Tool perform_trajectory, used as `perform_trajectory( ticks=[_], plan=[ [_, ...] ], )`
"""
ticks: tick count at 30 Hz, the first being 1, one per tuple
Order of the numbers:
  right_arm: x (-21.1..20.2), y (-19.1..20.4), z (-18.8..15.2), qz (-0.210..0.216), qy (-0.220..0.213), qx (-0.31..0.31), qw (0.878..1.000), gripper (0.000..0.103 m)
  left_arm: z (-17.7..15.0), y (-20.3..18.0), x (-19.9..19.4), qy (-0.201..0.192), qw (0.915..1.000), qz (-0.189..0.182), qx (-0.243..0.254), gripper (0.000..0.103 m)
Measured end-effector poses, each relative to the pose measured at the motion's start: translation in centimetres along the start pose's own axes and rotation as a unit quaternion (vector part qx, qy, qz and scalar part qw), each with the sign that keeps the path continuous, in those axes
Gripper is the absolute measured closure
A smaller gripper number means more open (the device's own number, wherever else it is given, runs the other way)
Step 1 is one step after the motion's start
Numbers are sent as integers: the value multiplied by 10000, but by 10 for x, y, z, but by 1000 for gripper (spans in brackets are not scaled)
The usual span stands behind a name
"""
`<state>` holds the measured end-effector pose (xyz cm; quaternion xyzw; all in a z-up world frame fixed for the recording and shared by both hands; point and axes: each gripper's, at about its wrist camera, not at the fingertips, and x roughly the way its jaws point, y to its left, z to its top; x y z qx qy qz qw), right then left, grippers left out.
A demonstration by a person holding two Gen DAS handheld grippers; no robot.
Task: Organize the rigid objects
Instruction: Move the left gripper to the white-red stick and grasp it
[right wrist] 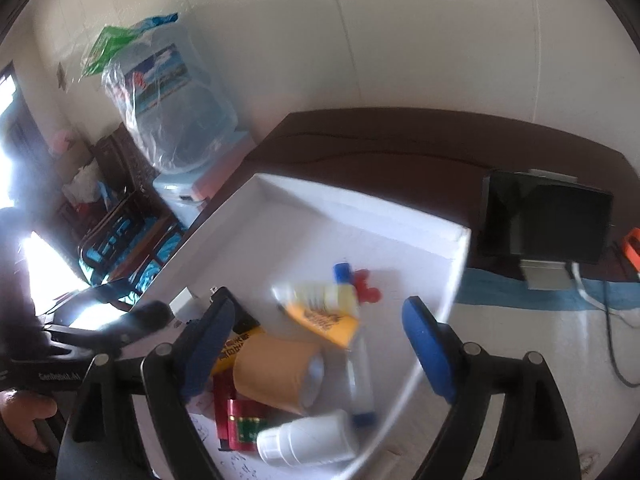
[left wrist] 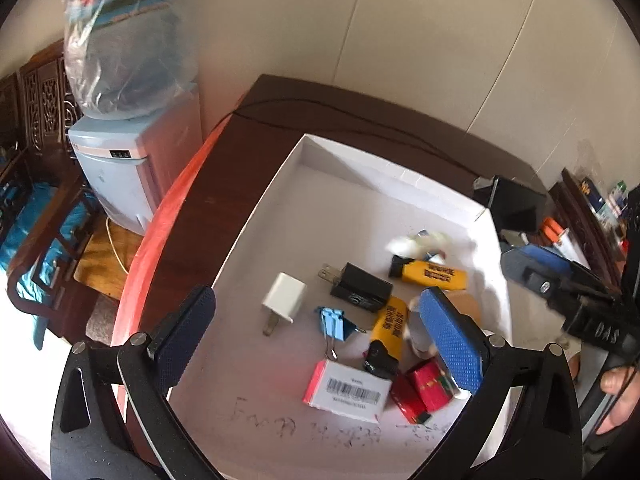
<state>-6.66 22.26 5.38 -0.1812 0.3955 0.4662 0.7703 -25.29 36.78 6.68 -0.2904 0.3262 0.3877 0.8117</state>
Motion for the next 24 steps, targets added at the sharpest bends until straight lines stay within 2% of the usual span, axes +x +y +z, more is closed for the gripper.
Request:
perform_trajectory(
  ticks=[3, 8, 12, 17, 20, 21, 22, 24],
  plan=[
    [-28, -23, -5, -253, -205, 259, 9991, 17, -10, -8, -16, -109, 9995, -237, 159, 0],
    [-72, -71, -28, -770, -407, 820, 9928, 17, -33, -39, -39, -54, 9957, -700, 606, 0],
    [-102, -104, -51, -1092, -519, 1299, 9841, 17, -53, -75, -62, 100, 9869, -1159, 1114, 0],
    [-135, -141, -81, -1320, -665, 1858, 9714, 17, -86, -122, -76, 686, 9711, -1642, 1589, 1],
    [-144, -150, -89, -1298, -701, 1995, 9687, 17, -107, -144, -73, 1044, 9639, -1805, 1657, 22],
    [-146, -151, -91, -1275, -703, 2006, 9688, 17, -114, -149, -70, 1172, 9625, -1789, 1669, 33],
    [-148, -154, -93, -1239, -698, 1998, 9695, 17, -121, -154, -67, 1293, 9618, -1733, 1680, 37],
    [-152, -156, -96, -1151, -677, 1929, 9721, 17, -135, -163, -59, 1503, 9626, -1607, 1581, 38]
  ],
)
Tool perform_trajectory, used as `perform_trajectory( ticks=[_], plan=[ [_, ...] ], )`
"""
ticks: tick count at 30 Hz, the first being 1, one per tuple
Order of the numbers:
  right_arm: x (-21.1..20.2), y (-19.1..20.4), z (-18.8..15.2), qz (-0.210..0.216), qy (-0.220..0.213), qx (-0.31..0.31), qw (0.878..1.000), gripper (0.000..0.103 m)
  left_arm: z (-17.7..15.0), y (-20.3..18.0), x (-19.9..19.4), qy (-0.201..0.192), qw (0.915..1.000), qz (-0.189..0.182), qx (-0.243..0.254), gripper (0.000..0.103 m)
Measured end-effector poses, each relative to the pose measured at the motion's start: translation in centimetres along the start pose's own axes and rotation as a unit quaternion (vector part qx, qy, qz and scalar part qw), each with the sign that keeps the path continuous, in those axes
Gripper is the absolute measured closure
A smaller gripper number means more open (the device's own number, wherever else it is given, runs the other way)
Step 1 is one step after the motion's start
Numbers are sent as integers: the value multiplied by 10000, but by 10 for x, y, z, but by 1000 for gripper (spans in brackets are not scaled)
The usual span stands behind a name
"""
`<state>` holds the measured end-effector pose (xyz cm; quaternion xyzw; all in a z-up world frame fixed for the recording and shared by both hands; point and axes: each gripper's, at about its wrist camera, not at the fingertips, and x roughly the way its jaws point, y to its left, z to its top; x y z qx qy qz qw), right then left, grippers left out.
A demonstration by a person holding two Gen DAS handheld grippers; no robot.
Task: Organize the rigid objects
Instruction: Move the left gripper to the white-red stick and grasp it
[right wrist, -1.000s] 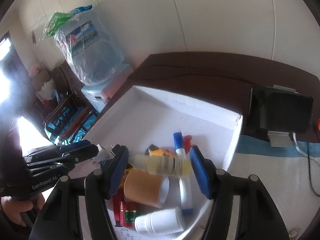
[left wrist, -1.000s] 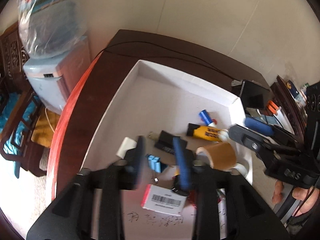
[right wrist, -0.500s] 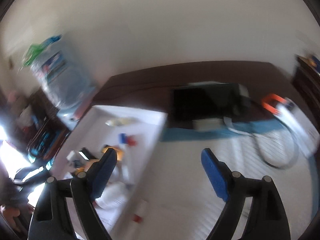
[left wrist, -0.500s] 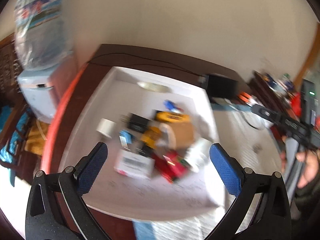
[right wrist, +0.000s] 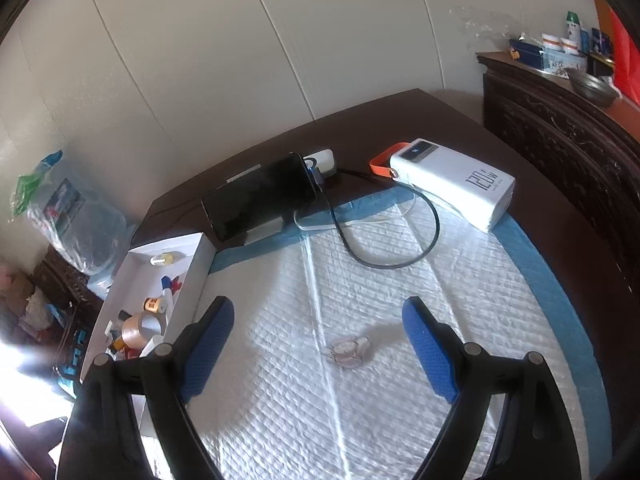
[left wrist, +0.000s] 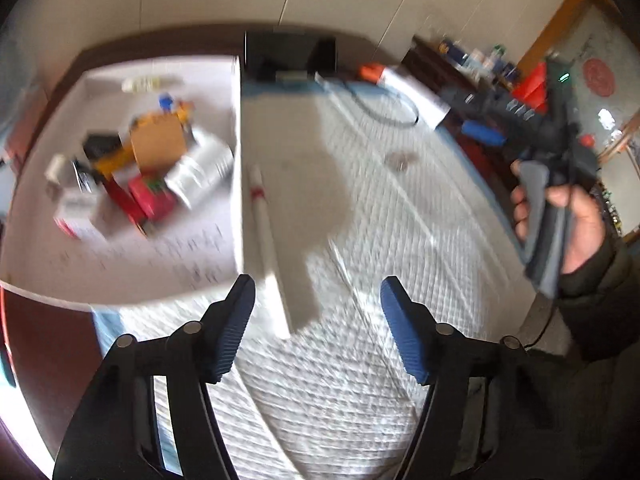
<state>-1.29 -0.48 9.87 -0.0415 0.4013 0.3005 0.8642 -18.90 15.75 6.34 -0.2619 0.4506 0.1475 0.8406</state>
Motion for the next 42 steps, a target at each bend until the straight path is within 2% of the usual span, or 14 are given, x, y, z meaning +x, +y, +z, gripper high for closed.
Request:
perform_trajectory(
  ticks=[2, 8, 13, 16, 19, 21, 25, 29, 32, 35, 38, 39, 40, 42],
  plan=[
    [-4, -4, -1, 99, 43, -113, 9999, 17, -5, -3, 11, 107, 9997, 55, -232, 38],
    [-15, -28, -1, 259, 177, -335, 9989, 16, -13, -9, 39, 136, 9926, 947, -744, 38],
    [-23, -55, 3, 342, 235, -292, 9987, 16, -9, -19, 68, 319, 9887, 1155, -898, 39],
    [-26, -68, 9, 371, 204, -294, 9987, 16, -5, -46, 75, 378, 9945, 555, -798, 39],
    [-26, -77, 15, 444, 189, -303, 9984, 16, 4, -66, 77, 248, 9929, 1030, -541, 38],
    [-22, -80, 18, 515, 212, -375, 9977, 16, 10, -59, 77, 169, 9886, 1257, -807, 39],
    [-1, -70, 18, 639, 384, -1019, 9920, 16, 32, -44, 85, 87, 9820, 1560, -1058, 39],
    [27, -50, 8, 754, 691, -1690, 9803, 16, 41, -38, 105, 307, 9773, 1739, -1169, 43],
    [44, -32, -2, 824, 827, -2050, 9718, 17, 42, -46, 110, 337, 9750, 1960, -994, 43],
    [58, -18, -11, 815, 889, -2314, 9654, 17, 43, -49, 110, 298, 9732, 2101, -881, 55],
    [73, -9, -21, 732, 1051, -2530, 9589, 17, 45, -47, 110, 239, 9752, 2025, -858, 67],
    [78, -7, -24, 716, 1127, -2565, 9573, 17, 45, -47, 109, 223, 9754, 2030, -834, 75],
    [81, -7, -26, 729, 1176, -2582, 9561, 17, 44, -47, 107, 207, 9761, 1991, -842, 89],
    [85, -6, -30, 725, 1259, -2661, 9529, 26, 43, -45, 105, 180, 9783, 1865, -886, 92]
  ],
)
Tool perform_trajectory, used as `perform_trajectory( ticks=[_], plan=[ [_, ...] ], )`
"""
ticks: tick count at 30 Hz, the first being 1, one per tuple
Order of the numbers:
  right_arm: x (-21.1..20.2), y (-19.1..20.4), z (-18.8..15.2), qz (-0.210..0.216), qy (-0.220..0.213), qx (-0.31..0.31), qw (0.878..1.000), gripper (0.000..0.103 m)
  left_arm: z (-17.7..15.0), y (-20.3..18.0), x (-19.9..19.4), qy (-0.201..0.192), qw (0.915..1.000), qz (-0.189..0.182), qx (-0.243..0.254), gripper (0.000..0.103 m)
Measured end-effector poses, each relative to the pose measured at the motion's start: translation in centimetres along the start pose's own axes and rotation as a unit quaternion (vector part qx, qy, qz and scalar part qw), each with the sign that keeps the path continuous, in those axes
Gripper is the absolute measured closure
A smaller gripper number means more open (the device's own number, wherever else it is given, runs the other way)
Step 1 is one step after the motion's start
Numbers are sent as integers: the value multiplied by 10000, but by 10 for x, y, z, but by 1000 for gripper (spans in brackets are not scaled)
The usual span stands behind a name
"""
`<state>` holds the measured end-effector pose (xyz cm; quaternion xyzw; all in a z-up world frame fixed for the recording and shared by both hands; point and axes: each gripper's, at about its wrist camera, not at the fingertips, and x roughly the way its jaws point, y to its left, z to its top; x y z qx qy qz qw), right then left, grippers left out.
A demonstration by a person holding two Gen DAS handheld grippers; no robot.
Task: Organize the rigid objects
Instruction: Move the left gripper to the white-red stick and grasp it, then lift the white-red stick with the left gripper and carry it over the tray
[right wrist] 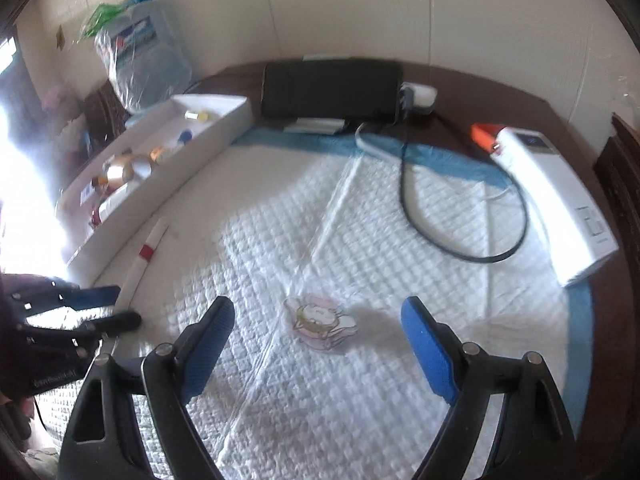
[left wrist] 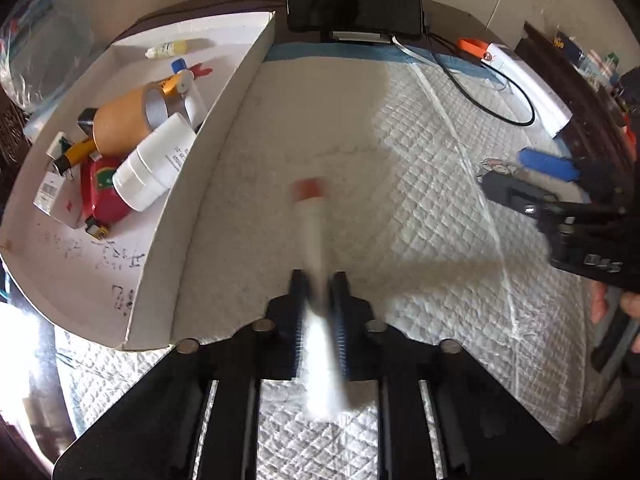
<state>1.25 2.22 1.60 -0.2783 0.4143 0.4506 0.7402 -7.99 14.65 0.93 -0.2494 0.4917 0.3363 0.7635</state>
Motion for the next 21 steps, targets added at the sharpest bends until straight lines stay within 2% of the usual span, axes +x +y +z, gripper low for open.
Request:
perform_trajectory(
  ticks=[1, 2, 6, 11, 16, 21],
  plan=[
    [3, 2, -1, 17, 62, -81, 9999, 40, -1, 1, -1, -24, 10000, -22, 15, 92],
    [5, 2, -3, 17, 116, -121, 9999, 64, -1, 0, -2, -38, 10000, -29, 22, 92],
    [-1, -3, -4, 101, 42, -22, 9999, 66, -4, 2, -5, -71, 9998, -140, -80, 92],
    [-34, -16, 2, 222, -431, 253, 9985, 66, -1, -1, -24, -400, 9991, -124, 12, 92],
    [-80, -19, 8, 280, -984, 418, 9939, 66, 4, -5, -74, -1047, 9944, -111, 112, 92],
    [-125, -18, 17, 345, -1595, 553, 9850, 66, 15, 0, -142, -1838, 9829, -2, 143, 92]
  ],
)
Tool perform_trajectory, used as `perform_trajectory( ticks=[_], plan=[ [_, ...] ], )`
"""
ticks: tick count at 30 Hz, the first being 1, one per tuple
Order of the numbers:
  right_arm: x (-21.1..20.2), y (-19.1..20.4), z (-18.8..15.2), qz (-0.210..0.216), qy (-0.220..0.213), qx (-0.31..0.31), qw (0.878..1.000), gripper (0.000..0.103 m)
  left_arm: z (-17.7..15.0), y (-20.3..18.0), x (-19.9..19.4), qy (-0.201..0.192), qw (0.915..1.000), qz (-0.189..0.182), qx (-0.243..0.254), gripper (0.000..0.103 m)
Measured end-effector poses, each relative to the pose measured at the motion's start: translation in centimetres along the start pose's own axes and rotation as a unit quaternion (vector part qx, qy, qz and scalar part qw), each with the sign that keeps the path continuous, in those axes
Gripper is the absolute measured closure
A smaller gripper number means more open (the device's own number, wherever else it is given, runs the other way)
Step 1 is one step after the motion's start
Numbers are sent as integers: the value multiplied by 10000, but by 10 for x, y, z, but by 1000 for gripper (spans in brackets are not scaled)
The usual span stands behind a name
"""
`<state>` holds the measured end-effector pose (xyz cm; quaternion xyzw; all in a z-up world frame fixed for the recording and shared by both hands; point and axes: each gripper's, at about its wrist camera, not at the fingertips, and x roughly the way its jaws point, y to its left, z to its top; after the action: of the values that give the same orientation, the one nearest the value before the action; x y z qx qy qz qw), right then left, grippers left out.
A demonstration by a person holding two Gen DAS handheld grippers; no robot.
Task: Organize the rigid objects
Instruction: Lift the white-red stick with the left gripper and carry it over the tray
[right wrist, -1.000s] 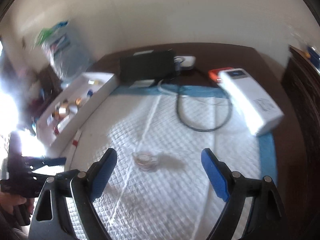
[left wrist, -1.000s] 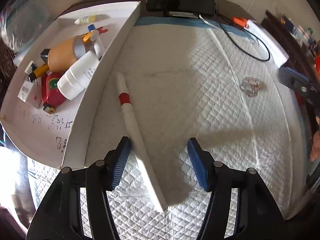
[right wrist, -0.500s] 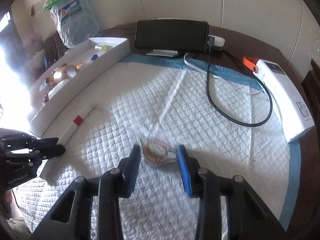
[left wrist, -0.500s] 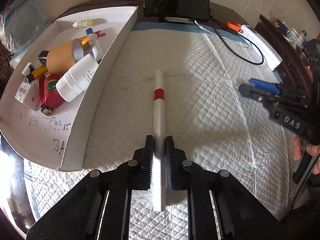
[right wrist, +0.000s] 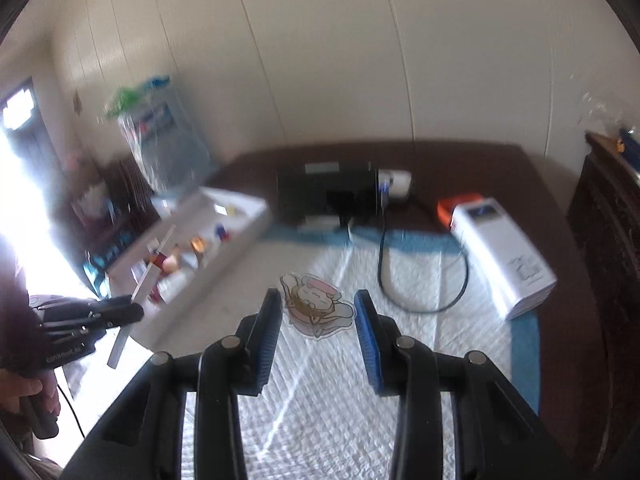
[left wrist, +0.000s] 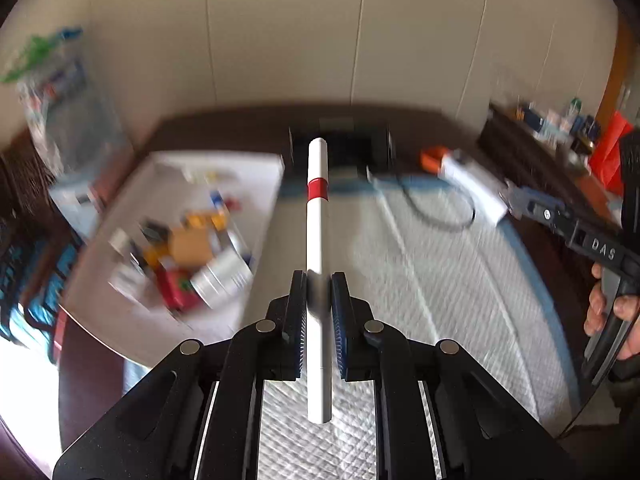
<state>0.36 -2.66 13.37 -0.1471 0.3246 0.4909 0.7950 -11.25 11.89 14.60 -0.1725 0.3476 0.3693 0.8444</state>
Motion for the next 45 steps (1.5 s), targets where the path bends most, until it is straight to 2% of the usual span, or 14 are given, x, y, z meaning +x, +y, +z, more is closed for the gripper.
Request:
perform_trajectory(
  ticks=[3, 5, 9, 12, 15, 18, 27, 34, 45],
  plan=[
    [-26, 8, 21, 52, -458, -102, 9989, 66, 29, 10, -37, -467, 9988, 100, 47, 92],
    [-53, 17, 41, 58, -933, -262, 9953, 66, 50, 17, -64, -819, 9964, 193, 94, 92],
    [-113, 38, 80, 231, -1894, -323, 9811, 66, 87, 30, -131, -1660, 9853, 377, 172, 92],
    [-160, 61, 98, 363, -2623, -361, 9636, 66, 97, 43, -175, -2205, 9741, 481, 153, 92],
    [-180, 82, 99, 396, -2968, -430, 9531, 66, 91, 67, -193, -2379, 9697, 554, 10, 92],
    [-175, 103, 96, 345, -3029, -485, 9512, 66, 83, 91, -188, -2279, 9720, 562, -111, 92],
    [-139, 149, 98, 154, -2699, -299, 9623, 66, 65, 139, -164, -1988, 9788, 442, -232, 92],
    [-129, 173, 103, 39, -2615, -279, 9648, 66, 59, 166, -159, -1904, 9810, 285, -248, 92],
    [-107, 203, 106, 98, -2476, -334, 9682, 66, 53, 217, -158, -1832, 9825, 219, -263, 92]
  ],
)
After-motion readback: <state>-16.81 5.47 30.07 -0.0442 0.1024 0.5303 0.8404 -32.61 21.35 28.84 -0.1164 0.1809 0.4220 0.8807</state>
